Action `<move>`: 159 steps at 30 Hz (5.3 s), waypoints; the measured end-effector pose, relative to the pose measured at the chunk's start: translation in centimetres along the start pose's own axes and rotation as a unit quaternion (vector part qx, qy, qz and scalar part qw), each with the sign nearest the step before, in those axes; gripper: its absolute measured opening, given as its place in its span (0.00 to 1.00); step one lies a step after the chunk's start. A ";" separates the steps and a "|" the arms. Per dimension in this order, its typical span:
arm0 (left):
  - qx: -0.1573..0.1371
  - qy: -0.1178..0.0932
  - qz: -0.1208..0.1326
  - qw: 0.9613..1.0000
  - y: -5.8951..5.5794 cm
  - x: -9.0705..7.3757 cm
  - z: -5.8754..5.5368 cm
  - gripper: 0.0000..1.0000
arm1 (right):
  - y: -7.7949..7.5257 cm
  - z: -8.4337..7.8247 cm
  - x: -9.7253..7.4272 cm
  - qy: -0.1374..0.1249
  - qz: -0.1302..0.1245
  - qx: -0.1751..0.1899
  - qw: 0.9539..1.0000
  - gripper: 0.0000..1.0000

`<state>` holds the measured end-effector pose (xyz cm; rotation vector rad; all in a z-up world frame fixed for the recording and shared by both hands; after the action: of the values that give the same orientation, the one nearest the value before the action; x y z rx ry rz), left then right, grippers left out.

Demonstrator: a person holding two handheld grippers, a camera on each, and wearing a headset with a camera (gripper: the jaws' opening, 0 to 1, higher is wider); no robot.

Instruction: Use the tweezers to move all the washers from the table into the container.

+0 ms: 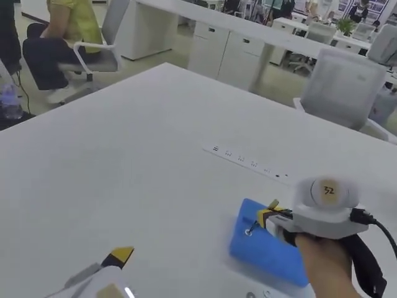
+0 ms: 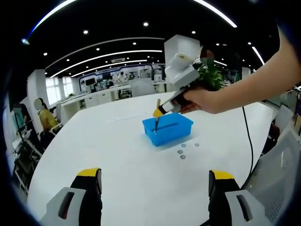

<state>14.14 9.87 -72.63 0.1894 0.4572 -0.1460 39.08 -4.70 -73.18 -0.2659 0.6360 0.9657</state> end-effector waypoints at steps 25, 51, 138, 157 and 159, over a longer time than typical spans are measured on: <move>0.009 0.010 0.000 1.000 -0.1 0.2 -0.1 0.96 | 0.3 -0.6 1.1 0.016 0.011 0.003 1.000 0.03; 0.008 0.000 0.002 1.000 -0.1 -0.1 0.1 0.96 | 6.4 -0.2 -8.7 -0.068 0.033 -0.021 0.997 0.03; 0.012 -0.002 0.004 1.000 0.0 -0.3 0.2 0.94 | 6.0 -7.1 -6.9 0.029 0.040 0.037 0.998 0.01; 0.007 -0.004 -0.004 1.000 -0.1 -0.4 0.3 0.94 | 4.3 -1.4 -8.6 -0.025 0.024 0.017 0.999 0.01; 0.010 -0.004 -0.005 1.000 -0.2 -0.4 0.3 0.94 | 4.2 -0.8 -8.4 -0.030 0.026 0.015 0.999 0.01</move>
<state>13.86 9.69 -72.20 0.2056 0.4497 -0.1606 31.82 -8.47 -68.41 -0.1938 0.6047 1.0089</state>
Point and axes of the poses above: the centre of the closed fingertips' face, and the gripper's own axes: x roughly forward along the fingers, y roughly to its left, z roughly out of its top, the point moved 10 cm from there along -x, roughly backward along the fingers, and after that the axes turned 10 degrees about z, right-handed, at the moved point
